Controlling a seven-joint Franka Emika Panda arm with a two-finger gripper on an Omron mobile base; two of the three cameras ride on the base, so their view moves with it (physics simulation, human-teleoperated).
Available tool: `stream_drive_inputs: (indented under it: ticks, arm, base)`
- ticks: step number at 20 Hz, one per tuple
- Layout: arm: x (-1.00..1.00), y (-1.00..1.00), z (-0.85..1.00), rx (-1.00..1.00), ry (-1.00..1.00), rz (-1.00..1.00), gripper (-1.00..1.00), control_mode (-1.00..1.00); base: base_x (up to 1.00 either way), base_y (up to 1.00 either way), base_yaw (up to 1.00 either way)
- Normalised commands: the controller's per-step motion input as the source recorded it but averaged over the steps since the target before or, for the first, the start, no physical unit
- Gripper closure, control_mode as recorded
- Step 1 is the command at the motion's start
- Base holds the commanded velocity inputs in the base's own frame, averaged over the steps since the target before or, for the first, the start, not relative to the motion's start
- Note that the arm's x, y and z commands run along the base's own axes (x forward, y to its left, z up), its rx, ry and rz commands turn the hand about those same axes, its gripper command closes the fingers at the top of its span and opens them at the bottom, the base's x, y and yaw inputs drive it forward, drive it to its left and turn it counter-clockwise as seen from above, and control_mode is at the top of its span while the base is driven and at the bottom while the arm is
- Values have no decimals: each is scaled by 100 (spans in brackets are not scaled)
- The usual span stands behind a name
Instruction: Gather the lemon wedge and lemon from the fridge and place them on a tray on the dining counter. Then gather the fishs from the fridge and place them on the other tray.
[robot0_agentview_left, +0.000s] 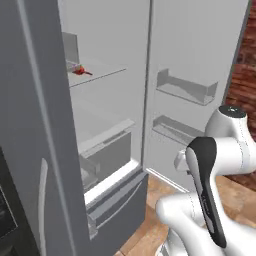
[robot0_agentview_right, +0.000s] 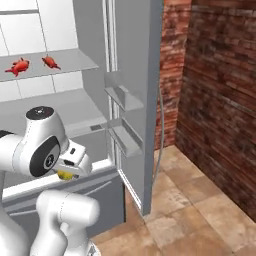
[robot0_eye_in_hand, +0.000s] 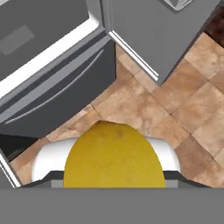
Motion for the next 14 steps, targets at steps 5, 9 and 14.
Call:
stream_drive_inputs:
  ticks: [5, 9, 14]
  arm:
    - [0, 0, 0, 0, 0, 0, 100, 100]
    - [0, 0, 0, 0, 0, 0, 100, 100]
    - [0, 0, 0, 0, 0, 0, 100, 100]
  base:
    - [-47, 6, -64]
    - [-44, 3, -65]
    - [-41, 1, -65]
